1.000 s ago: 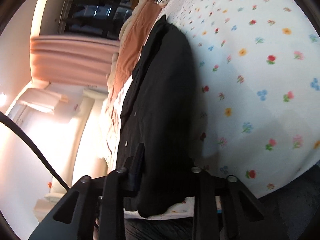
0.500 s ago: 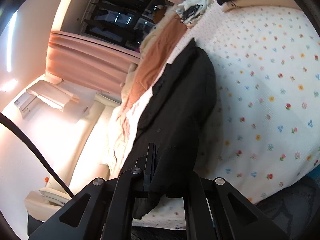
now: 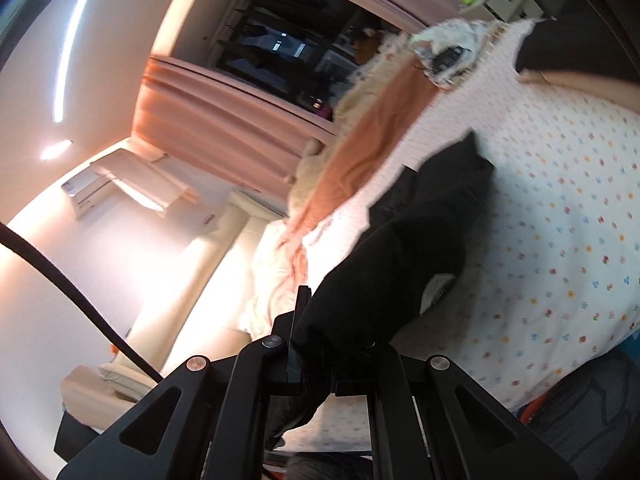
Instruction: Fold large clothes
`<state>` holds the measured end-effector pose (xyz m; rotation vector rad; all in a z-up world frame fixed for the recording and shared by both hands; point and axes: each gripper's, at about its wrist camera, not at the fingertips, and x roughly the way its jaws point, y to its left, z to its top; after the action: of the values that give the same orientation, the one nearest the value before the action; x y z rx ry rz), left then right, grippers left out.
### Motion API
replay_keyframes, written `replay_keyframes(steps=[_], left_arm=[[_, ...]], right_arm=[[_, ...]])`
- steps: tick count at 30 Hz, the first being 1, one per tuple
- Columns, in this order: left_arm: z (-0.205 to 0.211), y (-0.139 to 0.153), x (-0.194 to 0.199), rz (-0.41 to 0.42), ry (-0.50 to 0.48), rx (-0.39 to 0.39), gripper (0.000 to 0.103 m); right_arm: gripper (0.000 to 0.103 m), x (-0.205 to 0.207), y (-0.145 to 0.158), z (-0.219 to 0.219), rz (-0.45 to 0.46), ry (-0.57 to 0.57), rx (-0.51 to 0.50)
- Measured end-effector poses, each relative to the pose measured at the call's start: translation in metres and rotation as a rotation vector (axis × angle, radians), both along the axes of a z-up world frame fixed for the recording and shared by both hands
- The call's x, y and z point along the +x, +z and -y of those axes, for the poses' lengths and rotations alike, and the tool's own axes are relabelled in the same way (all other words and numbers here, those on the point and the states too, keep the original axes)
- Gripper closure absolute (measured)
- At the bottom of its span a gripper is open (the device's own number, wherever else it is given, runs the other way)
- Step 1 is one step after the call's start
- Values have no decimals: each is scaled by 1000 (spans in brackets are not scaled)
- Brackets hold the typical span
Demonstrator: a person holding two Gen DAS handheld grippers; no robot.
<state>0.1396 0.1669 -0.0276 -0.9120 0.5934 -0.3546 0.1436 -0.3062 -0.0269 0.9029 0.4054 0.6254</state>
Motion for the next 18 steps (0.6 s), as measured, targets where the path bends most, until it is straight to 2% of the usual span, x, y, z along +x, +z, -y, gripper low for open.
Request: replay_keyframes(steps=[7,10,15,18], left_arm=[[-12,72,-51,144,15,21,90],[-14,96,-65,189,23,46,90],[-12,118,-72,224,22,58,90],[-9,127,-67,232,23,93,90]], right_arm=[[99,-34,32,14,147,20,9],[99,-41,31,19,184,24,18],[99,-37,31,20,231,31,26],[99,-25,27,23,245,30,16]])
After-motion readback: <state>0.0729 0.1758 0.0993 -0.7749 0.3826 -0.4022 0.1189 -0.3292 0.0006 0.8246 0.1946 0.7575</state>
